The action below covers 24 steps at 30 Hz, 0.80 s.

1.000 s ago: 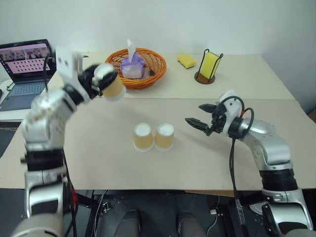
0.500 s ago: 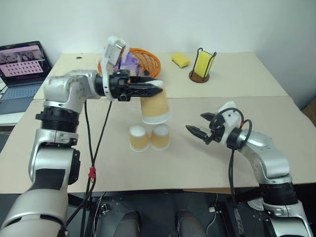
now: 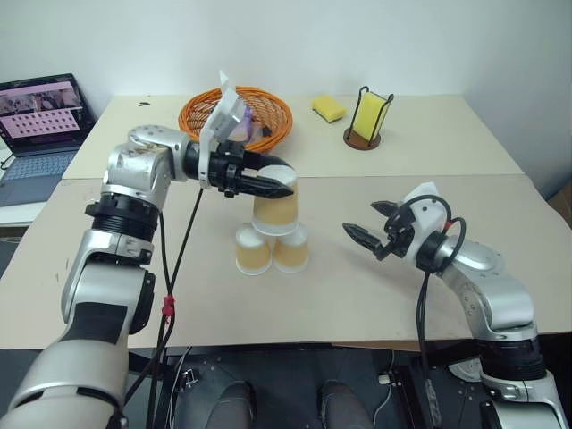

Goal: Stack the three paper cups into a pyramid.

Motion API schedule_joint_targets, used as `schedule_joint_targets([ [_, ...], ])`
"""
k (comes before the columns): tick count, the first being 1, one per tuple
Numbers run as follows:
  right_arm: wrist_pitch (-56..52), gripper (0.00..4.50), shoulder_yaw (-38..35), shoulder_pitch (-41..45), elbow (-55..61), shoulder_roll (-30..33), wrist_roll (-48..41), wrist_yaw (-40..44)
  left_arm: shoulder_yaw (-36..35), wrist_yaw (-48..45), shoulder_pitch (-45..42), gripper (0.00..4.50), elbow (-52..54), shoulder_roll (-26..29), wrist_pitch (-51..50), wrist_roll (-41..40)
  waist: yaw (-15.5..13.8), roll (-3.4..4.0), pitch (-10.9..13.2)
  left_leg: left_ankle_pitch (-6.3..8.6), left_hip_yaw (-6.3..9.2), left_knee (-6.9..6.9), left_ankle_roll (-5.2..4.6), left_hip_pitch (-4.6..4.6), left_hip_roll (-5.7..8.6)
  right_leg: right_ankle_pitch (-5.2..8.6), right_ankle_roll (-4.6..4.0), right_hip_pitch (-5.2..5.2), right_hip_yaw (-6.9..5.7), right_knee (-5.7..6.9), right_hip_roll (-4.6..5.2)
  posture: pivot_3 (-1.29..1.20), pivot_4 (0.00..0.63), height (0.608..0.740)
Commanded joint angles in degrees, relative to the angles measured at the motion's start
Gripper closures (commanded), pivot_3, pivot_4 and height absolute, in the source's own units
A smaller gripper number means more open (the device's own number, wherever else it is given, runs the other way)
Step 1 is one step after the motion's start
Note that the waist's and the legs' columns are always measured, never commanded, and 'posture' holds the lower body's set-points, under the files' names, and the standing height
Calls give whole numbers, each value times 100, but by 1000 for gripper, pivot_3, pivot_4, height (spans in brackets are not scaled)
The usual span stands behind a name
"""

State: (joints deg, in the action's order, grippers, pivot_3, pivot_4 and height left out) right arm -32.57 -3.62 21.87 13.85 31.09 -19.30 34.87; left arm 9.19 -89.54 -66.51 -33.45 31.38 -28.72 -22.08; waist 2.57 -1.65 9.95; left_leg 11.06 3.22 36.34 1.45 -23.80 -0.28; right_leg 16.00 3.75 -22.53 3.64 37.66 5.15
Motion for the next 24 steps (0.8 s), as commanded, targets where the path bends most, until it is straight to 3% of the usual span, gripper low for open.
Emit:
schedule_joint_targets([
  [1, 49, 0, -159, 94, 155, 81, -47, -11, -105, -14, 68, 2016, 288, 33, 106, 30, -3, 0, 0, 0, 0, 1, 0, 0, 0, 0, 0, 0, 0, 0, 1, 0, 150, 740],
  [24, 56, 0, -232, 189, 187, 103, -168, 146, -221, 267, 356, 2016, 396, -28, 315, 196, -2, 0, 0, 0, 0, 5, 0, 0, 0, 0, 0, 0, 0, 5, 0, 0, 150, 740],
])
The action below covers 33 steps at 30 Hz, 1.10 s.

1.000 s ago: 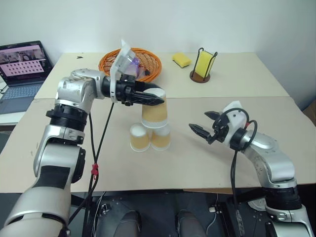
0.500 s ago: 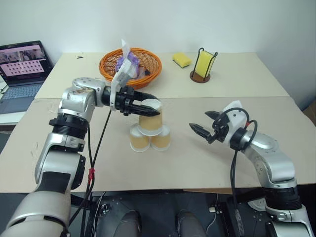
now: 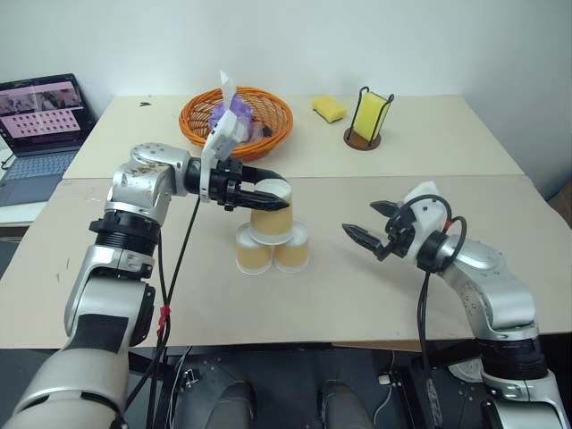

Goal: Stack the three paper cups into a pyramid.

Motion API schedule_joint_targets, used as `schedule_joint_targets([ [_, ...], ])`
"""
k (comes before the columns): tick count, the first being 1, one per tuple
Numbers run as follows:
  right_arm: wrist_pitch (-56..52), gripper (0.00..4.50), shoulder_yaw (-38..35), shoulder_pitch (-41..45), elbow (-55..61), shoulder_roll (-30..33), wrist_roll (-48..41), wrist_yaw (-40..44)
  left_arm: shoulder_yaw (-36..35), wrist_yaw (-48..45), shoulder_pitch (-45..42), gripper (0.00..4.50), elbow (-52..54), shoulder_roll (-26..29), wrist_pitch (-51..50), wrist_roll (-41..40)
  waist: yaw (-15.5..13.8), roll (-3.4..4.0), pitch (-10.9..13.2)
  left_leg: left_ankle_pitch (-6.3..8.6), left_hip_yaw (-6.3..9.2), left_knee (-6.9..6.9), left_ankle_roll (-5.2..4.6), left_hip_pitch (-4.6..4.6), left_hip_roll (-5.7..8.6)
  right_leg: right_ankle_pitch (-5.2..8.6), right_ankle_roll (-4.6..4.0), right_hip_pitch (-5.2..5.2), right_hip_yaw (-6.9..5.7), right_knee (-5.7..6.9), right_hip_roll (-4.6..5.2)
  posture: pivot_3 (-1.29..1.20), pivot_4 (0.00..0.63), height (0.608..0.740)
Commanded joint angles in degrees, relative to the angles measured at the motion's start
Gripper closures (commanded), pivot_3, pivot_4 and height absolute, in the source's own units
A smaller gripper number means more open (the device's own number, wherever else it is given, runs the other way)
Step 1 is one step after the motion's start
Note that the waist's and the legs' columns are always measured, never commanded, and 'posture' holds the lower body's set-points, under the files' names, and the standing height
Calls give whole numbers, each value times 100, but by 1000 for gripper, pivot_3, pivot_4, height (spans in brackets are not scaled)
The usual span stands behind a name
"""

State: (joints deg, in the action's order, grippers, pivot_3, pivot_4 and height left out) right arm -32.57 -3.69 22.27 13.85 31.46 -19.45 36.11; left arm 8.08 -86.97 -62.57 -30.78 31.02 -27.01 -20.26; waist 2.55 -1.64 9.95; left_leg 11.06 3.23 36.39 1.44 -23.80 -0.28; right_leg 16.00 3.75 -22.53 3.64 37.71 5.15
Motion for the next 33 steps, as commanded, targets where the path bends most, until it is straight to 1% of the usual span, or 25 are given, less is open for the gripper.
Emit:
schedule_joint_targets([
  [1, 54, 0, -230, 150, 187, 73, -154, 27, -104, 15, -20, 2016, 142, 4, 153, 13, 0, 0, 0, 0, 0, 0, 0, 0, 0, 0, 0, 0, 0, 0, 0, 0, 150, 740],
  [12, 24, 0, -299, 122, 197, 121, -172, 36, -71, 35, 92, 2016, 142, -3, 220, 76, 1, 0, 0, 0, 0, 3, 0, 0, 0, 0, 0, 1, 0, 3, 0, 0, 150, 740],
  [14, 24, 0, -300, 103, 202, 126, -173, 36, -78, 78, 89, 1020, 132, -8, 235, 96, 0, 0, 0, 0, 0, 3, 0, 1, 0, 0, 0, 1, 0, 4, 0, 0, 150, 740],
  [16, 24, 0, -288, 90, 197, 132, -175, 36, -82, 88, 85, 383, 124, -5, 241, 109, 1, 0, 0, 0, 0, 3, 0, 0, 0, 0, 0, 1, 0, 4, 0, 0, 150, 740],
  [17, 27, 0, -281, 88, 190, 137, -179, 35, -85, 95, 83, 148, 120, -6, 250, 120, 1, 0, 0, 0, 0, 3, 0, 0, 0, 0, 0, 1, 0, 4, 0, 0, 150, 740],
  [18, 29, 0, -274, 87, 186, 139, -184, 34, -94, 102, 80, 59, 122, -2, 256, 126, 1, 0, 0, 0, 0, 3, 0, 0, 0, 0, 0, 1, 0, 4, 0, 0, 150, 740],
  [26, 68, 0, -206, 118, 85, 129, -172, 73, -225, 115, -62, 59, 219, 71, 92, 19, 1, 0, 0, 0, 0, 5, -1, 0, 0, 0, 0, 1, 0, 4, 0, 0, 150, 740],
  [33, 154, 0, -150, 194, -121, 96, -118, 143, -731, 288, -363, 59, 541, 113, -806, -595, 3, 0, 0, 1, 1, 8, -2, -2, 0, 0, 0, 1, 0, 4, 0, 0, 150, 740],
])
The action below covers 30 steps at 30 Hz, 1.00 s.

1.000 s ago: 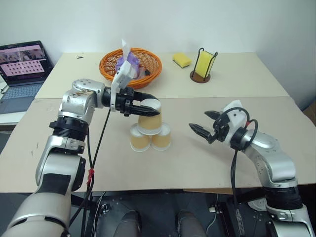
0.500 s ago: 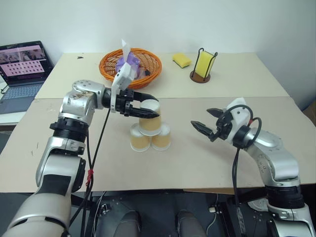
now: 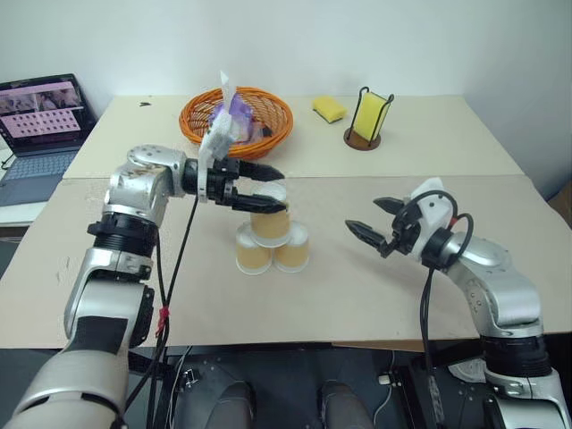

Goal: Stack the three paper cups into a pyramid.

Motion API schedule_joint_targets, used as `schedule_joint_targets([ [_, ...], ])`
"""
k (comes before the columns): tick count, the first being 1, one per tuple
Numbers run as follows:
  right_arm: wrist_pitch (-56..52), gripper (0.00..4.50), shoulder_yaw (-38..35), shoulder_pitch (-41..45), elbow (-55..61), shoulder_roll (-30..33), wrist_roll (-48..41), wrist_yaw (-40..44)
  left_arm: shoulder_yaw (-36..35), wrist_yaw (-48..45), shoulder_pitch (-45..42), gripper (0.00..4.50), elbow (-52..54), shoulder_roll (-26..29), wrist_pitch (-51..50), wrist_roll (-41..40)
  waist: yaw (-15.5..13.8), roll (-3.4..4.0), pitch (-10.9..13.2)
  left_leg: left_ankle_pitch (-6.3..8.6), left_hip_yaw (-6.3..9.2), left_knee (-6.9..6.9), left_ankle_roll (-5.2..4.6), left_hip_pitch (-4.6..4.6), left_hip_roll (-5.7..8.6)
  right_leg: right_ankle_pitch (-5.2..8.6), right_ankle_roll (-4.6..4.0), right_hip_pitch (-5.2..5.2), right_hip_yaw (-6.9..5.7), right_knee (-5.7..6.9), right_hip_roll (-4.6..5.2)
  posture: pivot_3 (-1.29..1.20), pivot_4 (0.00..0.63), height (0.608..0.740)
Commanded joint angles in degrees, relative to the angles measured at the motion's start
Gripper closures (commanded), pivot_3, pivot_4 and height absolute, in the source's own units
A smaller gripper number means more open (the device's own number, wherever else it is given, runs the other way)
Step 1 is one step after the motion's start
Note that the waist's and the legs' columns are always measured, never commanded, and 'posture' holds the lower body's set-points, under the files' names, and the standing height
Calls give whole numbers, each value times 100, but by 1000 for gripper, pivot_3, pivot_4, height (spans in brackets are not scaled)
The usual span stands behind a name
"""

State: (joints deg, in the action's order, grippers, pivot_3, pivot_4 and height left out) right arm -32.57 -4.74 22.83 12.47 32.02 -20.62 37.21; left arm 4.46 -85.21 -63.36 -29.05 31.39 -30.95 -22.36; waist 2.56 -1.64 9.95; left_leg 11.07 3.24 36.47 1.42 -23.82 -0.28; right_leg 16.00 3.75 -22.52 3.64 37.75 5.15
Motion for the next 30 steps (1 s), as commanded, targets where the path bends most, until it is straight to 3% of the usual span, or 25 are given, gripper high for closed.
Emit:
schedule_joint_targets([
  [1, 166, 0, -44, 151, -12, 37, 2, 40, -462, 160, -320, 59, 452, 83, -591, -499, 2, 0, 0, 0, 0, 2, 0, 0, 0, 0, 0, 0, 0, 1, 0, 0, 150, 740],
  [5, 202, 0, -17, 195, -97, 37, 31, 63, -1104, 808, -492, 59, 638, 57, -1395, -1077, 7, 0, 0, 0, 1, 5, 0, 1, 0, 0, 0, 0, 0, 7, 0, 0, 150, 740],
  [9, 174, 0, -69, 145, -54, 47, 90, -75, -2244, 3181, -404, 59, 161, -260, -880, -960, -2, 2, -1, 0, 3, 10, -1, 4, 0, 0, 1, 2, 0, 11, 0, 0, 150, 740],
  [14, 104, 0, -173, 43, -106, 14, 427, -641, -2799, 5770, 763, 59, 573, -480, 502, 65, 3, 4, -3, 2, 0, 15, -3, 15, 0, 1, 2, 5, 8, 20, 2, 0, 150, 740],
  [19, 199, 0, -192, -180, -171, -200, 975, -1514, -3489, 7452, 2248, 59, 1728, -886, 964, 316, -32, -13, -6, 2, -10, 16, -2, -13, 2, -1, -1, -35, 22, 35, 10, 0, 150, 740],
  [23, 632, 0, -529, -250, -362, -872, 1341, -2693, -3772, 8048, 3296, 59, 2064, -1018, 1529, 574, -42, -19, -12, 0, -14, 31, 1, -51, 3, -3, -3, -74, 24, 45, 14, 0, 150, 740],
  [30, 1086, 0, -678, -422, -911, -1368, 1486, -3221, -3610, 7954, 3820, 59, 1915, -1032, 1958, 513, -189, -25, -19, 1, -11, 27, 1, -38, 13, -7, -1, -54, 16, 34, 19, 0, 150, 740],
])
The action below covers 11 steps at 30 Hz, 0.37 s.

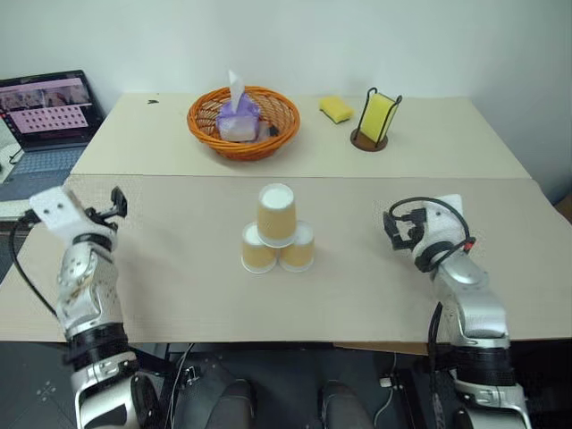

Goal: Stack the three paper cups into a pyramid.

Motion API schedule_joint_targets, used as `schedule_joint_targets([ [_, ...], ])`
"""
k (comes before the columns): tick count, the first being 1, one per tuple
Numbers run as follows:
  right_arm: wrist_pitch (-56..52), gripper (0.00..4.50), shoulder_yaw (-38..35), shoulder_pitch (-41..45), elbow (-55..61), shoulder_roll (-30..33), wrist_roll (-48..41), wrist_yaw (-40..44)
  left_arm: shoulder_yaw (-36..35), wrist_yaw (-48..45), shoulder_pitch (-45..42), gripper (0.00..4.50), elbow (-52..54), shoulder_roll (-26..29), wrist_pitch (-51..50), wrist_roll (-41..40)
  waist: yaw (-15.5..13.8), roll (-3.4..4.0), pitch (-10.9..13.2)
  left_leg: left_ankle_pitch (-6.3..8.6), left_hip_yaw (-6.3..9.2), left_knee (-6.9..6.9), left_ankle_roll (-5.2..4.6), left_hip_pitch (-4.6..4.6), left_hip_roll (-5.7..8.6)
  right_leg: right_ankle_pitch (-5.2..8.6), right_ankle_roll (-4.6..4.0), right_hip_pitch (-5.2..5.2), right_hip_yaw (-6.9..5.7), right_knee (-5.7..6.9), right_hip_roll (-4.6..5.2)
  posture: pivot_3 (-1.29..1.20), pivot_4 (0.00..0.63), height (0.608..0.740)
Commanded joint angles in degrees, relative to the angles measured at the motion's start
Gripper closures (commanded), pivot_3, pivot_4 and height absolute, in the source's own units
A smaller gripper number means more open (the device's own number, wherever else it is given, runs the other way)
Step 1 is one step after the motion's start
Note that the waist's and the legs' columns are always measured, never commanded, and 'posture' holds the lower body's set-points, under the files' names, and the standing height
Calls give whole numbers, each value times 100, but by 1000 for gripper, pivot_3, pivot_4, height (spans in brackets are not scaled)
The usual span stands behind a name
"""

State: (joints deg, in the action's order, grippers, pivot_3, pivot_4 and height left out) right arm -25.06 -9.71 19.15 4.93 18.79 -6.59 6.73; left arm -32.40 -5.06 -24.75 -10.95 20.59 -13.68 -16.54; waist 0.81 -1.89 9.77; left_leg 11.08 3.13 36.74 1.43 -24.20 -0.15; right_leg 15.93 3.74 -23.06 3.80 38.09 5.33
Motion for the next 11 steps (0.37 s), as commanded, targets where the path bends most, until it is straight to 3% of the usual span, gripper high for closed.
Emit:
schedule_joint_targets([
  [1, 395, 0, -182, -64, -235, -52, 102, -183, 68, -48, -49, 59, 81, 55, 267, -84, -16, -1, -1, 0, 1, 0, 0, -1, 3, 0, 0, 1, -1, -2, 2, 0, 150, 740],
  [11, 797, 0, -339, 126, -951, 65, 70, -149, 120, 87, -70, 59, 103, -98, 424, -295, 61, -1, -3, 0, -1, -1, 0, 2, 0, 0, 1, -1, 1, -1, -3, 0, 150, 740],
])
